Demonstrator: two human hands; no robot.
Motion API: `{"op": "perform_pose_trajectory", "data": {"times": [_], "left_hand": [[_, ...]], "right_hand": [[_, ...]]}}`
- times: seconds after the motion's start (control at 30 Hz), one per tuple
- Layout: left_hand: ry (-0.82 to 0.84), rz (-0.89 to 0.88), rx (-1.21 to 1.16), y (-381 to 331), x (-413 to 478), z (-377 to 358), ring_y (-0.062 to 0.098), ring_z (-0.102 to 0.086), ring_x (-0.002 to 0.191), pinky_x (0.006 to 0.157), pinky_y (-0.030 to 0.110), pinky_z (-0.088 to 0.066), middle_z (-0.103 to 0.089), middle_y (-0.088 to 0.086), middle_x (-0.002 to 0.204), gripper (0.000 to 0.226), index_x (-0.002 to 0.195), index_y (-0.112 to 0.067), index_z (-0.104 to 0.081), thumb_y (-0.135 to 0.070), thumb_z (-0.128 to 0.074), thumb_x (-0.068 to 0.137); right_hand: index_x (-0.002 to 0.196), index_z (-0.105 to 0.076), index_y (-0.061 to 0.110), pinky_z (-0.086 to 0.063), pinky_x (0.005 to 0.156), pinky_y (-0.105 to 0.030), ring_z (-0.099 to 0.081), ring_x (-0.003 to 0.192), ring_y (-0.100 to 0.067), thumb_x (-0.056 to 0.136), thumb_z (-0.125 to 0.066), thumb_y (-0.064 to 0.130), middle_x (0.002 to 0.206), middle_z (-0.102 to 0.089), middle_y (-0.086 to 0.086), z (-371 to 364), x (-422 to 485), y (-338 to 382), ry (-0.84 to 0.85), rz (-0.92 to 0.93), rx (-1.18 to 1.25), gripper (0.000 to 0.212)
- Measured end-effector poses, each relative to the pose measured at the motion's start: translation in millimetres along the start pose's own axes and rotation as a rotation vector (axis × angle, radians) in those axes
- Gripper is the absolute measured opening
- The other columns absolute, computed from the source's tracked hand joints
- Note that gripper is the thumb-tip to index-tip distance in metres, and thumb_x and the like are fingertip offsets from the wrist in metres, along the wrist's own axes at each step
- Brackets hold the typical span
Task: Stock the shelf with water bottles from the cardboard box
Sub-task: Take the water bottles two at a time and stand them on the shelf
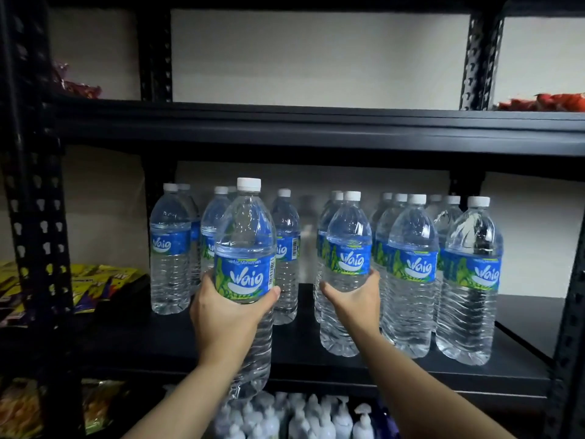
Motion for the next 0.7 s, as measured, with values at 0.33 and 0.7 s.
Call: {"op": "perform_pose_trajectory", "data": {"times": [0.33,0.7], "left_hand": [[0.038,-0.009,-0.036,-14,-3,-25,0.021,-0.067,0.084,0.075,0.036,-0.055,-0.069,-0.002,0.091,0.070,0.099,-0.018,-0.057,-0.037,-0.096,0.044],[0.067,-0.024,-0.004,-15,1,-47,0.025,-0.064,0.096,0.083,0.044,-0.054,-0.068,-0.005,0.097,0.079,0.102,-0.025,-0.056,-0.059,-0.085,0.036]], "right_hand": [[0.146,-0.029,0.011,-0.029,0.099,-0.021,-0.038,0.116,-0.004,0.065,-0.091,0.032,0.122,-0.039,0.010,0,0,-13,0.037,0.023,0.022,0.104],[0.145,-0.031,0.020,-0.037,0.102,-0.027,-0.047,0.124,-0.010,0.062,-0.091,0.041,0.133,-0.048,0.006,-4,2,-21,0.059,0.058,0.073,0.105]]}}
Point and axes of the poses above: each hand's wrist, its own x-axis towards the middle knuckle, its own z-axis out of the back of the hand, y = z × x, the point moved 3 cm from there along x, towards the middle knuckle
